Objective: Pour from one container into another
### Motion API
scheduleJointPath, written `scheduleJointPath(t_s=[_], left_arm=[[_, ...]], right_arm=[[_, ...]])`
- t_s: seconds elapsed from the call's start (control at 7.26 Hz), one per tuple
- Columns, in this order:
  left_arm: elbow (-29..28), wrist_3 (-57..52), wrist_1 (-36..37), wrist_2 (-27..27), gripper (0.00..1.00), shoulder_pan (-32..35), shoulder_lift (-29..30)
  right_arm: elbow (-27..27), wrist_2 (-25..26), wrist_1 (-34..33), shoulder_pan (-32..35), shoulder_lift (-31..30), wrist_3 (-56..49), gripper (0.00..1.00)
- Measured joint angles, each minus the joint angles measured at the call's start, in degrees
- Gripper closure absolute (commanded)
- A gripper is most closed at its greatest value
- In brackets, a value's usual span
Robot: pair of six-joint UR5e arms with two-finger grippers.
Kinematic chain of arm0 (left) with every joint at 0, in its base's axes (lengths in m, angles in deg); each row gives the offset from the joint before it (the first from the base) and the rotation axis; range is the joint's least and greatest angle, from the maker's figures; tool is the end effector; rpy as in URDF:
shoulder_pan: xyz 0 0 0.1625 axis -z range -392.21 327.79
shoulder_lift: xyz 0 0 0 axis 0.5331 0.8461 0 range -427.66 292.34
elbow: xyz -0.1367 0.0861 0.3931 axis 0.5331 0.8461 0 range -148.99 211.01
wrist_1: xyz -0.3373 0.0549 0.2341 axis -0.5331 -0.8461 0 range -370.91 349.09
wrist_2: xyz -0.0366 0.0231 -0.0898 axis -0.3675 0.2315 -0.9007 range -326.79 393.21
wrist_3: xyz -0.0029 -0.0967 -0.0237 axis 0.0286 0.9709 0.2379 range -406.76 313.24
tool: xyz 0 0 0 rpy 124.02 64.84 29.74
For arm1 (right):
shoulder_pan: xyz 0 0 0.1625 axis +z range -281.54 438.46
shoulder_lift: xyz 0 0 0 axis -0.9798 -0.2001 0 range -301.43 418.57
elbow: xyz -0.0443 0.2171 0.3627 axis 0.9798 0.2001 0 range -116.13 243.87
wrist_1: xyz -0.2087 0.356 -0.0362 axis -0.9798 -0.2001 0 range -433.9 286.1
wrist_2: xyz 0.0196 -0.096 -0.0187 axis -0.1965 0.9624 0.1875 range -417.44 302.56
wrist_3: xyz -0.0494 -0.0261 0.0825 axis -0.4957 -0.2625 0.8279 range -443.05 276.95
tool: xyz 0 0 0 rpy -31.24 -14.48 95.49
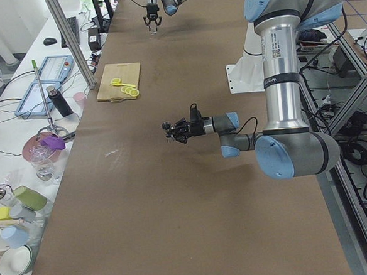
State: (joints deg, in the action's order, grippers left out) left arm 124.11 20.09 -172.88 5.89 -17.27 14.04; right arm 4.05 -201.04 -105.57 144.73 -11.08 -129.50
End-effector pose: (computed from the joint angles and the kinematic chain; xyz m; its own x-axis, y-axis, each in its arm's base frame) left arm 0.3394 -0.3202 0.5450 0.7070 -0.0019 -0.7072 0.6843 0.2542 0.6835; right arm -0.2108 -0.6114 0.5925 0.0140 -0.9844 -0.1753 0.4018 -0.1550 0.9025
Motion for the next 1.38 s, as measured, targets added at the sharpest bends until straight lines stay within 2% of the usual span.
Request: scheduleJointPath(t_s=[0.55,1.38], left_arm=[[-0.9,5.1,6.9,0.3,1.0,-1.5,2.4],[-4.4,6.4,8.5,1.5,1.0,-2.2,5.9]], right_arm=[[2.4,3.6,10.6,-1.3,0.0,12.0,1.0],[6.4,9.1,25.7,-3.7,-0.1,27.2,1.0]])
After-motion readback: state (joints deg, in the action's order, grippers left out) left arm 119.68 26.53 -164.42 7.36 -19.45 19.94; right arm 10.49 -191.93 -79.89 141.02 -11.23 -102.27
